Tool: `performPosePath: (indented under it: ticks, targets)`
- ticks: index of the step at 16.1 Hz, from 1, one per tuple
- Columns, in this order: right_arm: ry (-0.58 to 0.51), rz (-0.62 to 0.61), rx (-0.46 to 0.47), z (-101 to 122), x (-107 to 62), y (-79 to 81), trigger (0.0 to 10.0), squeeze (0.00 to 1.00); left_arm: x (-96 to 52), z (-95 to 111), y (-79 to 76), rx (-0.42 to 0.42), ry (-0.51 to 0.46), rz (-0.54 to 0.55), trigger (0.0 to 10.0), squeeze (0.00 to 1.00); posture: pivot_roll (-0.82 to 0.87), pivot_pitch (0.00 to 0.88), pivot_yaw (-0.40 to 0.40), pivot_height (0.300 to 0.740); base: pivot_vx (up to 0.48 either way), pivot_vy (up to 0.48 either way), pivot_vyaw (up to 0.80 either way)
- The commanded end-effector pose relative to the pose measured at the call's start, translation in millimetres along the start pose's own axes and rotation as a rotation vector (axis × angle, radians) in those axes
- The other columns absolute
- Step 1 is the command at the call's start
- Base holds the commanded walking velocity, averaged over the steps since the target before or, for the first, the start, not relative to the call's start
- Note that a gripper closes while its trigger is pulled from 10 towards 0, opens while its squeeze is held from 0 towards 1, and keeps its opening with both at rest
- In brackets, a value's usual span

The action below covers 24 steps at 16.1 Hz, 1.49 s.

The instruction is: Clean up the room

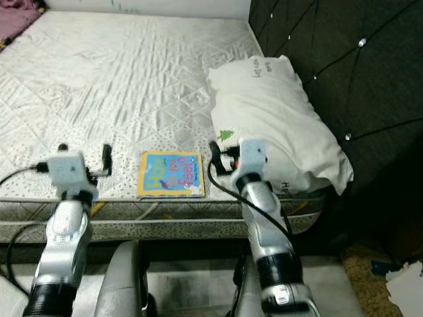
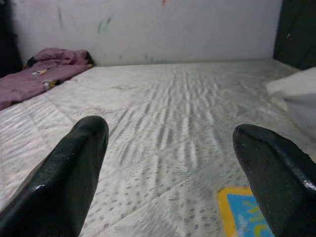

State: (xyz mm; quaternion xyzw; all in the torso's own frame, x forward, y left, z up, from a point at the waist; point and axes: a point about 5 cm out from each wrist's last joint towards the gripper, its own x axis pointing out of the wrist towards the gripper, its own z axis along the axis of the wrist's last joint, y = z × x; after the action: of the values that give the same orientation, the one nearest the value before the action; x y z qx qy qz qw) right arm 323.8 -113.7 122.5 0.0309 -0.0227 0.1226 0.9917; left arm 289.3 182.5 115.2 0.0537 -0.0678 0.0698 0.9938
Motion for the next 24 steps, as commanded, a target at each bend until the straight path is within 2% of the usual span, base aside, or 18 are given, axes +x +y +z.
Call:
performPosePath:
  ticks: [1, 4, 7, 8, 11, 12, 13, 14, 16, 17, 18, 21, 24]
  targets:
    - [-0.049, -0.028, -0.004, 7, 5.5, -1.8, 10.0, 0.00, 1.5, 5, -2.6, -0.038, -0.014, -0.050, 10.0, 0.00, 0.07, 0.000, -0.016, 0.573, 0.000, 0.000, 0.00]
    - [-0.073, -0.036, 0.010, 8, 12.5, -1.4, 10.0, 0.00, -1.0, 8, -4.6, -0.040, -0.010, -0.038, 10.0, 0.00, 0.08, 0.000, -0.022, 0.602, 0.000, 0.000, 0.00]
    - [-0.101, -0.036, 0.068, 16, 13.3, 4.8, 10.0, 0.00, -4.3, 6, 5.4, -0.057, -0.024, 0.005, 10.0, 0.00, 0.05, 0.000, -0.014, 0.642, 0.000, 0.000, 0.00]
    - [-0.121, -0.037, 0.082, 21, 11.8, 7.8, 10.0, 0.00, -7.4, 2, 8.2, -0.049, 0.000, 0.016, 10.0, 0.00, 0.05, 0.000, -0.007, 0.657, 0.000, 0.000, 0.00]
    - [-0.083, -0.065, 0.109, 5, 2.8, 7.7, 10.0, 0.00, -15.6, -5, 5.3, -0.031, 0.034, -0.003, 10.0, 0.00, 0.06, 0.000, 0.005, 0.696, 0.000, 0.000, 0.00]
    - [-0.043, -0.090, 0.114, -6, -0.8, 2.6, 10.0, 0.00, -15.2, -8, 0.7, -0.025, 0.032, -0.011, 10.0, 0.00, 0.06, 0.000, 0.001, 0.716, 0.000, 0.000, 0.00]
    - [-0.034, -0.081, 0.089, -9, -0.8, 0.9, 10.0, 0.00, -13.1, -12, -3.8, -0.065, 0.047, -0.026, 10.0, 0.00, 0.05, 0.000, -0.003, 0.730, 0.000, 0.000, 0.00]
    - [-0.036, -0.092, 0.063, -6, -0.5, -2.6, 10.0, 0.00, -9.6, -12, -6.6, -0.058, 0.049, -0.027, 10.0, 0.00, 0.04, 0.000, -0.004, 0.740, 0.000, 0.000, 0.00]
    - [-0.059, -0.083, 0.045, 7, 3.3, -6.2, 10.0, 0.00, 0.1, -4, -12.7, -0.071, 0.048, -0.037, 10.0, 0.00, 0.01, 0.000, 0.003, 0.740, 0.000, 0.000, 0.00]
    - [-0.060, -0.087, 0.044, 4, 1.3, -8.5, 10.0, 0.00, -0.3, -6, -19.3, -0.067, 0.044, -0.073, 10.0, 0.00, 0.01, 0.000, -0.012, 0.740, 0.000, 0.000, 0.00]
    - [-0.013, -0.131, 0.043, -11, -4.6, -14.0, 10.0, 0.00, -4.4, -17, -19.7, -0.048, 0.080, -0.061, 10.0, 0.00, 0.02, 0.000, -0.013, 0.740, 0.000, 0.000, 0.00]
    - [0.004, -0.116, 0.018, -19, -12.9, -9.1, 10.0, 0.00, -5.6, -11, -23.0, -0.022, 0.034, -0.107, 10.0, 0.00, 0.04, 0.000, -0.010, 0.740, 0.000, 0.000, 0.00]
    - [0.001, -0.099, -0.012, -19, -9.7, -6.8, 10.0, 0.00, -1.5, -12, -21.3, -0.058, 0.040, -0.142, 10.0, 0.00, 0.05, 0.000, -0.022, 0.740, 0.000, 0.000, 0.00]
